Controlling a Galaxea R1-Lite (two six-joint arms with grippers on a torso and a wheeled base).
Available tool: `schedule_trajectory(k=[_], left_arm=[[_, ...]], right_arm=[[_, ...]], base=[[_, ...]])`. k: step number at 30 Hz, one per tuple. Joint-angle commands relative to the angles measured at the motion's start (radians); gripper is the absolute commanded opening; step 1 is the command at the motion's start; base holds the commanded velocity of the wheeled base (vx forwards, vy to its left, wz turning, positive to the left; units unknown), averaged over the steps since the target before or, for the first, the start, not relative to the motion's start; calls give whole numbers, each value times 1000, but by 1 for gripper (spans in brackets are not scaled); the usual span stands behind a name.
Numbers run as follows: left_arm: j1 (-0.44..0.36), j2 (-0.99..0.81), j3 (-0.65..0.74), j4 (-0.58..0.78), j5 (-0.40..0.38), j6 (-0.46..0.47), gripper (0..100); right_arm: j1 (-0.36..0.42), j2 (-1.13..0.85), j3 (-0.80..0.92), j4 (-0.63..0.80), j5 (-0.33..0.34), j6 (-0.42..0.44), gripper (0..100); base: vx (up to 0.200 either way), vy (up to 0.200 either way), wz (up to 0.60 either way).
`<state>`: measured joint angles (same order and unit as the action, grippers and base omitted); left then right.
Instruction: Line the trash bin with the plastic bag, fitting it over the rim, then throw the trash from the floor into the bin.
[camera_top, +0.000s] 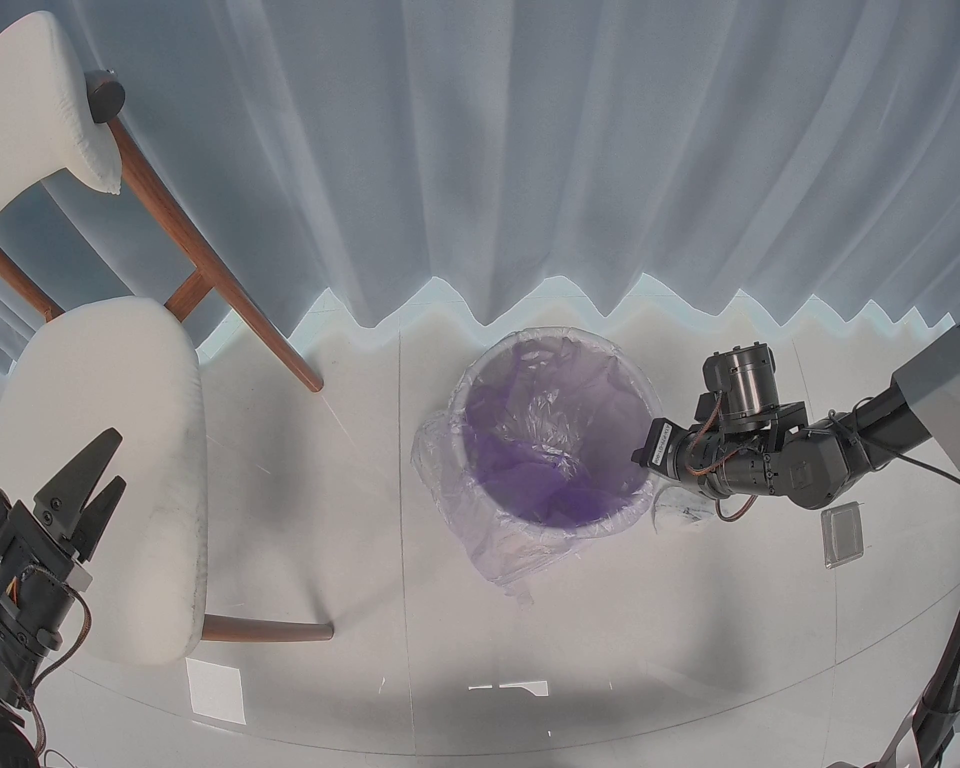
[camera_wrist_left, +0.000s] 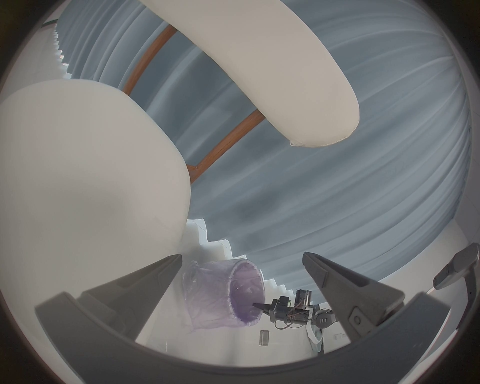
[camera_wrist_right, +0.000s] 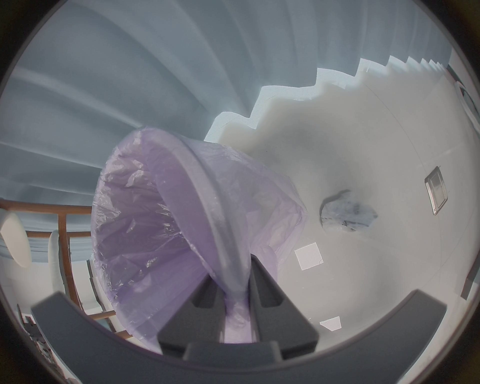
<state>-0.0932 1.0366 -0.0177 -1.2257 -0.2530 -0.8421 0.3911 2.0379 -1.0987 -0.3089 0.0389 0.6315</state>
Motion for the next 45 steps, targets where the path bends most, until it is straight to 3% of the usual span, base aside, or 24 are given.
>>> schedule_trajectory(k=[1,7,23,45], left_arm=[[6,0,18,0,0,20,100],[6,-15,18,2,0,48,100],[61,-63,18,12,35,69,100],[95,-75,18,23,34,69,100]], right_arm=[[0,30,-16,-1,-7,14,0],[5,54,-30,-7,-17,91,0],[9,157,-79,-42,-103,151,0],[31,249,-127,-59,-145,240,0]], base=[[0,0,0],[0,0,0],[0,0,0],[0,0,0]])
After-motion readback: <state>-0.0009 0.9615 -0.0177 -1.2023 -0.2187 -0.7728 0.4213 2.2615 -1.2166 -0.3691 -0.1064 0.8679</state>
